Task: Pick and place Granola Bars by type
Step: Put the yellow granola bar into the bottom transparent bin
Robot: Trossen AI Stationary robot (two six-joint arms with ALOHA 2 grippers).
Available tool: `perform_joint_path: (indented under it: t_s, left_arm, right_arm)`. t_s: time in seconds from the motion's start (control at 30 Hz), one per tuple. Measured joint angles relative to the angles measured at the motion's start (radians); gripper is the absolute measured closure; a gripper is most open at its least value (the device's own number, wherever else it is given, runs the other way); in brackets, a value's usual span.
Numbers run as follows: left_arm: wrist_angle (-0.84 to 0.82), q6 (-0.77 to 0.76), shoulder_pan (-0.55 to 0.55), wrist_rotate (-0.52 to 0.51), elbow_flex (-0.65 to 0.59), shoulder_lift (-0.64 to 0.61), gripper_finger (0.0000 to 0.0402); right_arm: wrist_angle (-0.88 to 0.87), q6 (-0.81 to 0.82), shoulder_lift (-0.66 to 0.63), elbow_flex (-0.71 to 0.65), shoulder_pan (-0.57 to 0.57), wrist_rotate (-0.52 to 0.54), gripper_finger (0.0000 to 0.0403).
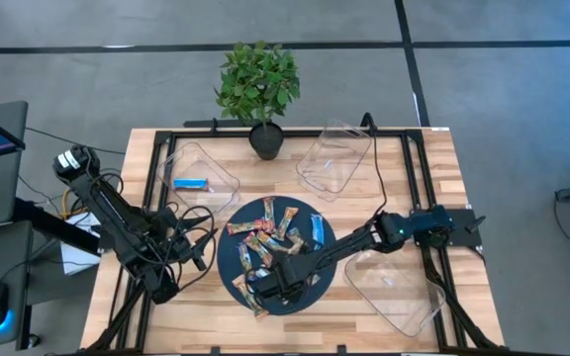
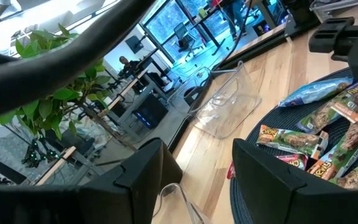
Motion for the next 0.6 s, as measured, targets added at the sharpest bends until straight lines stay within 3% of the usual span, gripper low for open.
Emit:
perform_joint_path:
  t_s: [0.23, 0.6]
  left_arm:
    - [0.000, 0.000, 0.001, 0.000, 0.000, 0.000, 0.0212]
    - [0.000, 0.000, 0.001, -0.001, 0.000, 0.000, 0.0212]
  right_arm:
    - [0.005, 0.000, 0.000, 0.000, 0.002, 0.002, 0.0162]
    - [0.001, -0.002, 0.000, 0.000, 0.002, 0.005, 0.0310]
